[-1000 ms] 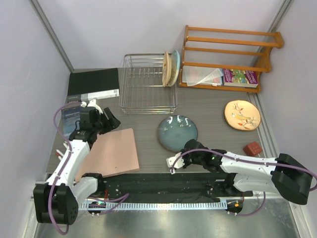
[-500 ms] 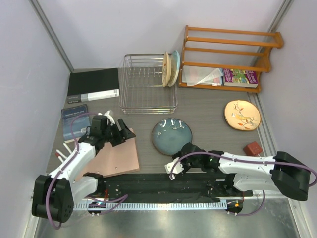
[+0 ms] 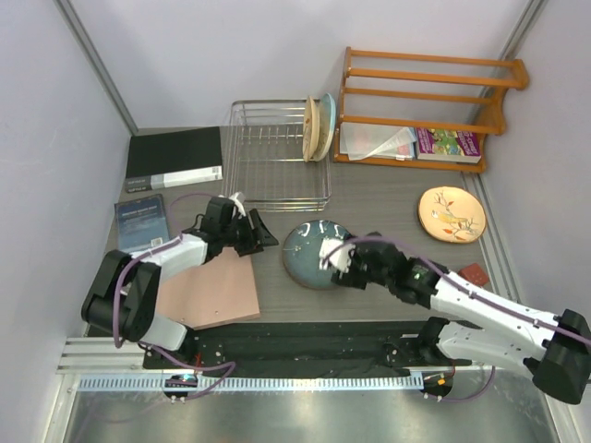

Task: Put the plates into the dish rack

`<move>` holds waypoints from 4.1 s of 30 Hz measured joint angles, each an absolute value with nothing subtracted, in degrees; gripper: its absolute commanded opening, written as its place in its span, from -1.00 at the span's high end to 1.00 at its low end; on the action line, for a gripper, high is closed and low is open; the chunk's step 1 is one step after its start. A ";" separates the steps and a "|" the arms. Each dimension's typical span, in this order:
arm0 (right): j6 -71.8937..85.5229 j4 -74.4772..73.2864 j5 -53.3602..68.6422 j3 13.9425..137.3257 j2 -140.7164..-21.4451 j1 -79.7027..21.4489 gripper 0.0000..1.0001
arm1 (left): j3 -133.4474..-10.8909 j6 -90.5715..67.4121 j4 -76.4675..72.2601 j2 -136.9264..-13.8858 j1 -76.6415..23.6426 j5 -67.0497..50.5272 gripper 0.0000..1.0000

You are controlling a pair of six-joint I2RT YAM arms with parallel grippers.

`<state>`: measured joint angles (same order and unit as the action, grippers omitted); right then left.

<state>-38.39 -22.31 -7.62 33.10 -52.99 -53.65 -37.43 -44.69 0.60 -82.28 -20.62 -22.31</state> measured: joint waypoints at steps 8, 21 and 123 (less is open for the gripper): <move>-12.93 -22.44 4.56 44.64 -63.33 -27.99 -0.45 | -38.44 -44.86 -4.93 -88.49 -25.43 -22.28 -0.01; 2.46 -23.83 42.98 47.94 -90.13 -2.13 -0.35 | -38.44 -45.36 -8.95 -93.21 -27.81 -22.37 0.35; -8.25 -15.14 -40.14 141.99 -136.29 -37.08 0.98 | -42.89 -14.81 16.27 -49.93 -14.59 11.40 -0.52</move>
